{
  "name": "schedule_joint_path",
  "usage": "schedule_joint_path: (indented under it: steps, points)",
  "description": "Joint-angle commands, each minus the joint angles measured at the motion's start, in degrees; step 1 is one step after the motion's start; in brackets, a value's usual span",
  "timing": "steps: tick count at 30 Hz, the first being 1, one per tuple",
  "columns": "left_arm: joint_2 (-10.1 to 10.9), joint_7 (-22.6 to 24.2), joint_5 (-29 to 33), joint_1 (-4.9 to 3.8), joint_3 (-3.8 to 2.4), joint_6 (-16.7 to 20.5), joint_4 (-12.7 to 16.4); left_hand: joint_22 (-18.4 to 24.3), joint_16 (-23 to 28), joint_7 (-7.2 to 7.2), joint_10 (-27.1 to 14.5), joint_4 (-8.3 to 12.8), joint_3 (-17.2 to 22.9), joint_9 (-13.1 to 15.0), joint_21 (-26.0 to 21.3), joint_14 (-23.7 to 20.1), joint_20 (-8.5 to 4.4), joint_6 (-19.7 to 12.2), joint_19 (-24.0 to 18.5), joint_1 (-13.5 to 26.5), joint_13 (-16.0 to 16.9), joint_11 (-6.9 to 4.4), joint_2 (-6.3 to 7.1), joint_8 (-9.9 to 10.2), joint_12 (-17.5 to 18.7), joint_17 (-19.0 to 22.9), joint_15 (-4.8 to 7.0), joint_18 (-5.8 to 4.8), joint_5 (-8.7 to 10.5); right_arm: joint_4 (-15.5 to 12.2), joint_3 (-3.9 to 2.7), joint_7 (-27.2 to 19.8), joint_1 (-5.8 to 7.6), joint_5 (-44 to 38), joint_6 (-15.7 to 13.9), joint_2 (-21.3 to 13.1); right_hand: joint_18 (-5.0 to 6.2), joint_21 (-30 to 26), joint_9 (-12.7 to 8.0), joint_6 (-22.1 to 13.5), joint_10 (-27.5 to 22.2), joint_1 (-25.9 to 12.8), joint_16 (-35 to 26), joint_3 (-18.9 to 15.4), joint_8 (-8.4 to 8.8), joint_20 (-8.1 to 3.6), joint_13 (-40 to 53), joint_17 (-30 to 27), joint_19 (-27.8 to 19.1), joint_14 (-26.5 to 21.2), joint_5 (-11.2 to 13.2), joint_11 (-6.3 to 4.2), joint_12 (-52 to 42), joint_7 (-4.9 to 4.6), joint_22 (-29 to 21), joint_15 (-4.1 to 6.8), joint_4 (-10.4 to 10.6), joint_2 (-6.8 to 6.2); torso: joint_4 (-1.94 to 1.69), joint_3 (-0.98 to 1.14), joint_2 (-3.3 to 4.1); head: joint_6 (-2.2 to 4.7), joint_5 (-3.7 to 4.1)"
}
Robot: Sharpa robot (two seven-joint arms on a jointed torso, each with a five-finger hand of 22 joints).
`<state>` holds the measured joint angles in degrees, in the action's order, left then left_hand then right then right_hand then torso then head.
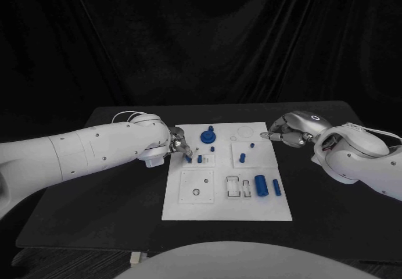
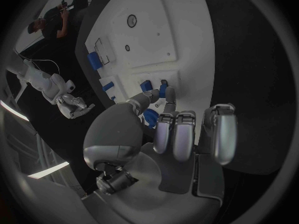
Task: Assemble the parts on the task board
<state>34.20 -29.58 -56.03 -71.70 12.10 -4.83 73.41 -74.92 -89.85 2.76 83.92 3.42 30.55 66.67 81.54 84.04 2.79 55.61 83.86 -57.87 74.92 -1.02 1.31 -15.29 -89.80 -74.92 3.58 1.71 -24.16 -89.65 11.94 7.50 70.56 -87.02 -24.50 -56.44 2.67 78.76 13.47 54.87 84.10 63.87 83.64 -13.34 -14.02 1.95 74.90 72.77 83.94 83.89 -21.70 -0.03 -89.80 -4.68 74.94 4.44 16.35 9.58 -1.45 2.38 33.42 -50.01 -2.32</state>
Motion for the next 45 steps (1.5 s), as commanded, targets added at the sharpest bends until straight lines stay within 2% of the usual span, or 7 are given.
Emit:
schedule_joint_path:
  steps: [1,12,36,42,45]
  points:
    - [-0.1,0.88,0.09,0.54,0.1,-0.26,0.19,-11.92,-0.15,-0.29,6.08,0.8,1.29,0.08,-0.22,5.96,-0.27,0.02,0.02,-0.07,15.08,-0.48,-0.77,-0.29,-0.2,-15.08,0.45,0.64,-0.19,-0.04,-0.04,0.21,-0.17,-0.02,0.32,-0.11,0.28,-0.24,0.07,0.41,5.9,0.49,-0.24,-0.04,0.33,0.21,15.1,-0.05,1.74,3.23,-0.2,0.36,-0.2,-0.01,11.07,-0.31,-0.39,-0.04,-0.03,-0.03,0.02,0.01,0.1]
    - [-0.2,1.13,0.09,0.98,0.09,0.19,-0.1,-11.88,-0.15,-0.28,6.08,0.77,1.36,0.09,-0.37,5.96,-0.28,-0.04,-0.07,-0.07,15.08,-0.48,-0.85,-0.27,-0.2,-15.08,0.46,0.67,-0.16,-0.09,-0.04,0.19,-0.28,-0.02,0.32,-0.15,0.28,-0.24,0.07,0.41,5.9,0.49,-0.24,-0.04,0.33,0.21,15.1,-0.05,1.74,3.23,-0.2,0.36,-0.2,-0.01,11.07,-0.31,-0.39,-0.04,-0.03,0.0,0.0,0.01,0.18]
    - [0.48,1.94,0.09,1.08,0.09,-0.05,0.52,-11.83,-0.15,-0.3,6.08,1.19,1.88,0.26,-0.56,5.96,-0.31,0.08,-0.16,-0.56,15.08,-0.51,-1.07,-0.46,-0.2,-15.08,0.48,0.7,-0.45,0.12,-0.04,0.31,-0.67,-0.02,0.62,-0.04,0.32,-0.41,0.1,0.45,5.9,0.87,-0.34,0.0,0.39,0.2,15.1,-0.29,1.69,3.19,-0.27,0.4,-0.2,-0.06,11.02,-0.31,-0.28,0.07,-0.04,0.02,-0.02,0.01,0.04]
    - [0.9,3.42,0.09,1.08,0.09,2.8,1.19,-11.83,-0.15,-0.3,6.08,1.47,2.21,0.49,-0.61,5.96,-0.33,0.3,-0.18,-0.91,15.08,-0.51,-1.09,-0.76,-0.2,-15.08,0.49,0.71,-0.94,0.09,-0.04,0.32,-0.68,-0.02,0.58,-0.15,0.32,-0.41,0.1,0.45,5.9,0.87,-0.34,0.0,0.39,0.2,15.1,-0.29,1.69,3.19,-0.27,0.4,-0.2,-0.06,11.02,-0.31,-0.28,0.07,-0.01,0.0,-0.01,0.01,0.1]
    - [1.38,3.89,0.09,1.05,0.08,4.53,1.87,-11.87,-0.15,-0.28,6.08,1.37,2.5,0.73,-0.58,5.96,-0.33,0.66,-0.12,-0.92,15.08,-0.47,-0.92,-1.14,-0.2,-15.08,0.47,0.69,-2.21,0.09,-0.04,0.31,-0.68,-0.02,0.56,-0.2,0.32,-0.41,0.1,0.45,5.9,0.87,-0.34,0.0,0.39,0.2,15.1,-0.29,1.69,3.19,-0.27,0.4,-0.2,-0.06,11.02,-0.31,-0.28,0.07,-0.01,0.0,0.01,0.01,0.19]
